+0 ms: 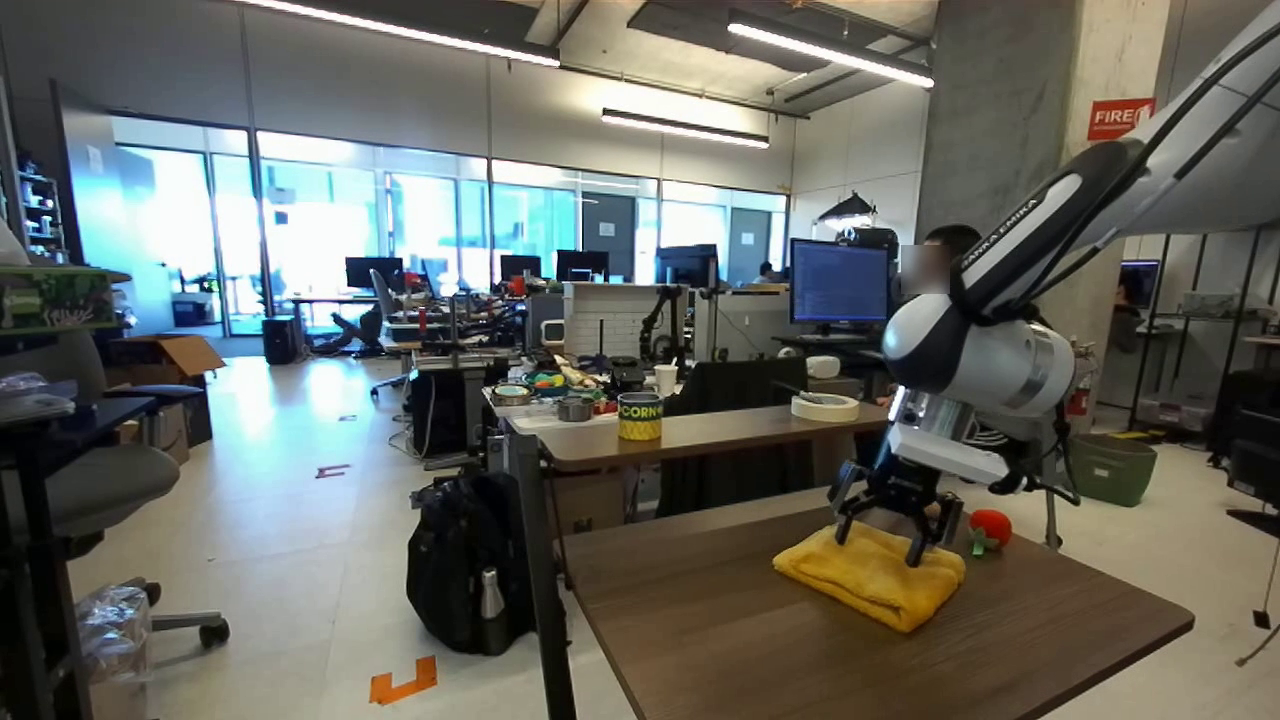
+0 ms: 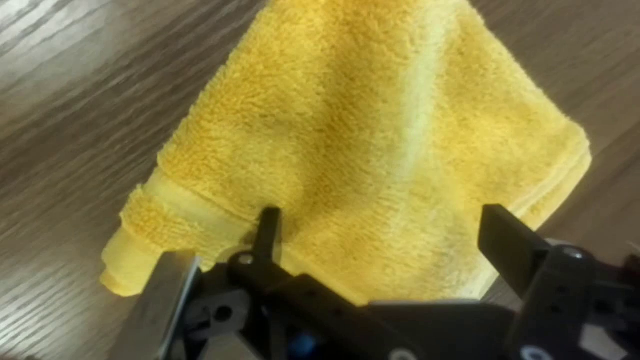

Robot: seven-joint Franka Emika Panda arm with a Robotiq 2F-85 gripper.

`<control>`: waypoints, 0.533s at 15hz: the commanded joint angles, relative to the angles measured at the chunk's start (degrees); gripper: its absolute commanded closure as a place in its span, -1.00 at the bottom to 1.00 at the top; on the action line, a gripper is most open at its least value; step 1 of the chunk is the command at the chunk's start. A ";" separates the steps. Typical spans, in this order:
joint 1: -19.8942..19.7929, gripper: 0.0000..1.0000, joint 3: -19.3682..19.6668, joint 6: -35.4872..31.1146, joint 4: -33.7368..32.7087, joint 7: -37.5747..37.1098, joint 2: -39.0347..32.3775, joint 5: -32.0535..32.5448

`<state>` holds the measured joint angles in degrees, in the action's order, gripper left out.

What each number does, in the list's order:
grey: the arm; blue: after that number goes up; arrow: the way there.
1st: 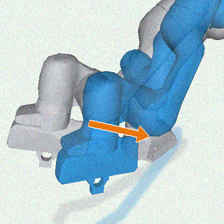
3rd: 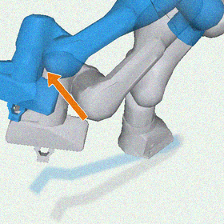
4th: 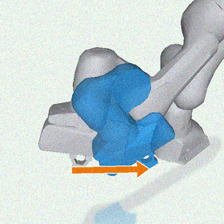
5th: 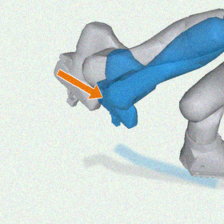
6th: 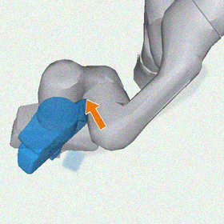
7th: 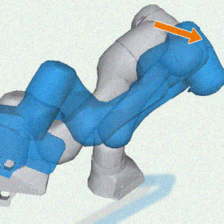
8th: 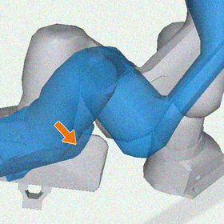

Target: Use the yellow towel to wipe the table

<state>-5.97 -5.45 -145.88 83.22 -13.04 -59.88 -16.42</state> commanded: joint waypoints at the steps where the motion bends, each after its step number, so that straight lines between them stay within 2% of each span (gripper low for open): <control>1: 5.04 -1.00 -1.07 0.03 -2.12 -1.41 -2.75 -0.41; 4: 10.03 -1.00 -1.53 2.79 -2.78 -3.19 -3.20 0.46; 5: 8.17 -1.00 -1.03 0.50 -0.78 -1.60 -2.06 -0.25; 8: 11.46 -1.00 -1.19 0.86 -0.97 -3.28 -2.26 -0.06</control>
<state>5.34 -6.80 -145.17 82.57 -16.35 -61.94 -16.34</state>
